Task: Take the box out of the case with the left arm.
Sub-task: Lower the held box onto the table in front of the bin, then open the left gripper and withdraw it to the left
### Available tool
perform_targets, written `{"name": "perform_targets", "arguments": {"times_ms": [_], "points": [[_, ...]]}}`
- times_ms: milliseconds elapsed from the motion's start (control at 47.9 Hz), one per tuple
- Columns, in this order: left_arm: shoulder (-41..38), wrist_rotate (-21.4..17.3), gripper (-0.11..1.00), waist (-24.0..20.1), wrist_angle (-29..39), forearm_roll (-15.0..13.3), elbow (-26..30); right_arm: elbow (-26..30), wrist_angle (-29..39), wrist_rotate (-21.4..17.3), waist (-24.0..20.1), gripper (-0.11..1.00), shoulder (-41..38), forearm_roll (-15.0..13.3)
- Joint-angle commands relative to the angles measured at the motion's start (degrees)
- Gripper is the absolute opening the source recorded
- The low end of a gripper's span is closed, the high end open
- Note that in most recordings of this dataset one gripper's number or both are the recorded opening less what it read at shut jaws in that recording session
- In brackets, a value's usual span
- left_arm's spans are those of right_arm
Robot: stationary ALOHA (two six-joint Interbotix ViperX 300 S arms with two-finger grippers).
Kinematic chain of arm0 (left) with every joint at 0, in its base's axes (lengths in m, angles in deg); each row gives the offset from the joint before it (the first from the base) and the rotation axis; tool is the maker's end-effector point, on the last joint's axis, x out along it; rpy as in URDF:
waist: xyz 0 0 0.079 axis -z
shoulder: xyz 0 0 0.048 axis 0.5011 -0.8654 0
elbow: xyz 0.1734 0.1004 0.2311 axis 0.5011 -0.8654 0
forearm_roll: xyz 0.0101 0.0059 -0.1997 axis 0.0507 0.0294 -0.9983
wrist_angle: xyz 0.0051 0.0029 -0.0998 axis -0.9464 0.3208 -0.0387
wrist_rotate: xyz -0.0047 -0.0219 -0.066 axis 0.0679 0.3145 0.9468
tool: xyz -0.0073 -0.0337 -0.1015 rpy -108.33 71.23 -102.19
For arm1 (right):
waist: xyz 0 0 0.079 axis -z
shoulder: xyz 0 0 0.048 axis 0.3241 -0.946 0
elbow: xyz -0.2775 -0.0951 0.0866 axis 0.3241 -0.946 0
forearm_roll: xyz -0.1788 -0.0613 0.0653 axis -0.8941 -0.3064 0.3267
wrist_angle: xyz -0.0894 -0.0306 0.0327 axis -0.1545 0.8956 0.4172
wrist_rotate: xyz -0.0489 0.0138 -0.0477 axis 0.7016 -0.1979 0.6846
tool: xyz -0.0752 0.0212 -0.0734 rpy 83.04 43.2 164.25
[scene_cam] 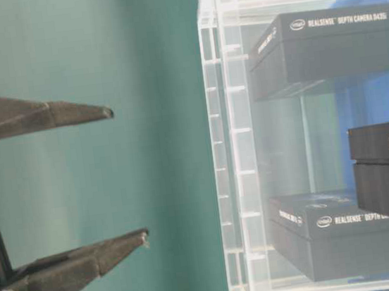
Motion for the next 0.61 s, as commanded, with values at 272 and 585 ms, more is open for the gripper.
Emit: {"name": "perform_targets", "arguments": {"times_ms": [272,585], "points": [[12.7,1.8,0.9,2.9,1.5,0.0,-12.2,1.0,-0.2,-0.1,0.1,0.01,0.1,-0.1],[26.0,6.8,0.9,5.7,-3.6,0.0,-28.7,0.9,-0.3,0.1,0.1,0.01,0.1,-0.1]]}}
